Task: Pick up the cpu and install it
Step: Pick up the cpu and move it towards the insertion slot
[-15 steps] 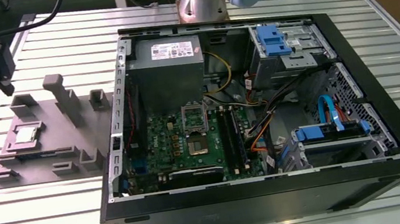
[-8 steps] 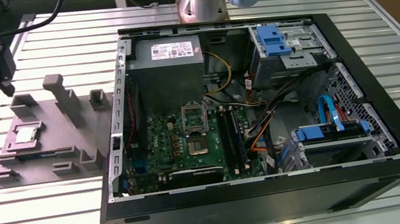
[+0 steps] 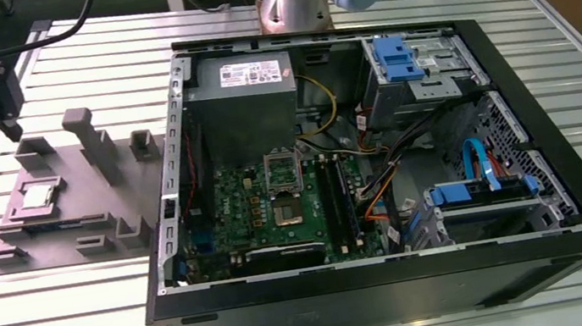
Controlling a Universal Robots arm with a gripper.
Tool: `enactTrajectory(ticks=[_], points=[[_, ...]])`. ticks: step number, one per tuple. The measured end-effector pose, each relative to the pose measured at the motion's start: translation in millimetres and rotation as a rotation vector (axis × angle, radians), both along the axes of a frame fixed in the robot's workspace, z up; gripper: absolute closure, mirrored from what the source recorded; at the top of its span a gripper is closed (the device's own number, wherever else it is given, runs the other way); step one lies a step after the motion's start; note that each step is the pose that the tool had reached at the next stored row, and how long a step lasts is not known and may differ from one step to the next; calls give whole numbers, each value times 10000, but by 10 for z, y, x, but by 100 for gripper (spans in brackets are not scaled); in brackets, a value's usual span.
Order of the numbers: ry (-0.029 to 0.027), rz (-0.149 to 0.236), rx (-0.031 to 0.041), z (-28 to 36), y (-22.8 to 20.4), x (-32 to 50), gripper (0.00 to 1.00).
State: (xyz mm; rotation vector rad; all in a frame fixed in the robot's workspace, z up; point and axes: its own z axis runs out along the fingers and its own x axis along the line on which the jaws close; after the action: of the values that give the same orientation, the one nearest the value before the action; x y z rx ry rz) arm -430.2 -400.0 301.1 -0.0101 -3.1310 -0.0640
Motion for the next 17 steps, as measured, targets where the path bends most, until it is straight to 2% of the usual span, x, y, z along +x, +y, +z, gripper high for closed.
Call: enactTrajectory(ticks=[17], points=[[0,0,0,-49,0,0,41]])
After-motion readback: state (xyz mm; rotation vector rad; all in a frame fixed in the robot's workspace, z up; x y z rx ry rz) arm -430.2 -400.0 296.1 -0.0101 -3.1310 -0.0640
